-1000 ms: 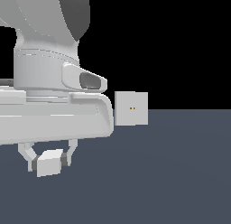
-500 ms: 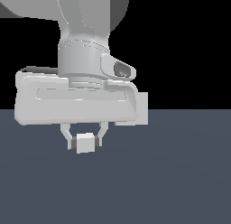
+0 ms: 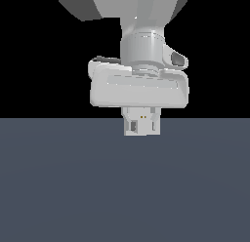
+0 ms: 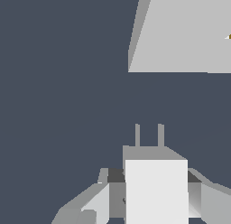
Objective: Plug the charger into the wall socket.
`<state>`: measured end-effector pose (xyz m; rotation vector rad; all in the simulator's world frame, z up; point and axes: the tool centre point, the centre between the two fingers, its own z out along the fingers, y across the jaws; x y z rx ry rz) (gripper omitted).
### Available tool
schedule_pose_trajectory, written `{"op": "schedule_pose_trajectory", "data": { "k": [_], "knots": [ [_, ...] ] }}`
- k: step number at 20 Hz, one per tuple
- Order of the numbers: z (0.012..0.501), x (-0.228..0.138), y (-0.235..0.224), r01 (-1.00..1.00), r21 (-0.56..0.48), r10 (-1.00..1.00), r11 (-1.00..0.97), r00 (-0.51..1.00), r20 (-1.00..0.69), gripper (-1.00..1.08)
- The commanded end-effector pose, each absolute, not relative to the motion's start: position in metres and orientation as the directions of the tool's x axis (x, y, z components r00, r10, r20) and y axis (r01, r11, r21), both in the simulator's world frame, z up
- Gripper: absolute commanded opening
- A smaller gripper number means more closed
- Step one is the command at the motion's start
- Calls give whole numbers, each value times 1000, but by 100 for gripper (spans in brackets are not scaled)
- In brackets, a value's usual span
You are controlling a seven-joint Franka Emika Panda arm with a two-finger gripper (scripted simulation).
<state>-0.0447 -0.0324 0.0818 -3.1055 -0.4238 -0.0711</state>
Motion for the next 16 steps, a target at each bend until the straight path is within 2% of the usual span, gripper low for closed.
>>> {"op": "schedule_pose_trajectory", "data": {
  "k": [1,6,16],
  "knots": [
    [90,-36,-49,265,-1,265,-964,963,45,-100],
    [99,-27,-67,260,0,260,-966,965,45,-100],
    [100,-24,-69,259,0,259,-966,965,45,-100]
  ]
}}
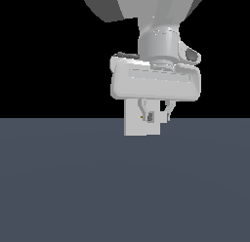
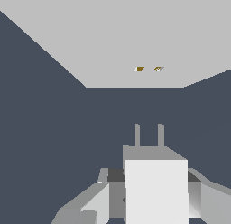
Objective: Plug the charger into the wall socket.
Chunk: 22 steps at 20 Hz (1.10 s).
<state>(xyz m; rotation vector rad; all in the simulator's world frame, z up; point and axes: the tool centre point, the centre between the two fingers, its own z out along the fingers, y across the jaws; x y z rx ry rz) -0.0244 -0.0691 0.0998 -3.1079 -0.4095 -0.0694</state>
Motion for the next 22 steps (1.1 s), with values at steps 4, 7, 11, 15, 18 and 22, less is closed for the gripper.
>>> {"op": "schedule_pose_trajectory", "data": {
  "k": [4,7,11,15,18,22],
  "knots": [
    [100,-18,-67,259,0,259,-966,965,45,-100],
    [100,-9,-65,259,0,259,-966,965,45,-100],
    [100,6,-61,259,0,259,-966,965,45,-100],
    [100,18,-58,259,0,259,-966,965,45,-100],
    [100,22,-56,259,0,259,-966,965,45,-100],
    [100,24,-56,259,0,259,-966,965,45,-100]
  ]
}}
